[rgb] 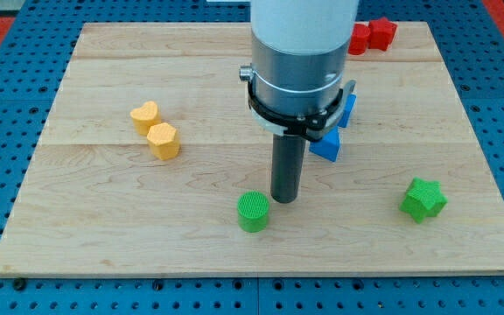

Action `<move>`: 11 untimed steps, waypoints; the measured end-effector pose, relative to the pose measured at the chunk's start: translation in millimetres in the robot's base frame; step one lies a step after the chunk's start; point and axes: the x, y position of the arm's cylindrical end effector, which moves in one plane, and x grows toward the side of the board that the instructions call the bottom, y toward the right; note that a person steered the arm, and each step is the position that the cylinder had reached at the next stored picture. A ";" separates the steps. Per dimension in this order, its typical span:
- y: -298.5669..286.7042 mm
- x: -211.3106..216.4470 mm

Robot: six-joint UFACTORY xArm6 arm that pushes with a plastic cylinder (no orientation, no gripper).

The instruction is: Place the green blocks at the bottom center of the board

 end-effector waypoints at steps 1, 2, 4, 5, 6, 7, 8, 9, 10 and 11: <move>-27.8 13.6; -45.2 16.5; 68.3 2.9; 130.6 -19.2; 176.4 -38.0; 227.5 -10.7; 209.8 7.7; 142.7 25.0; 89.1 33.3; 103.0 33.9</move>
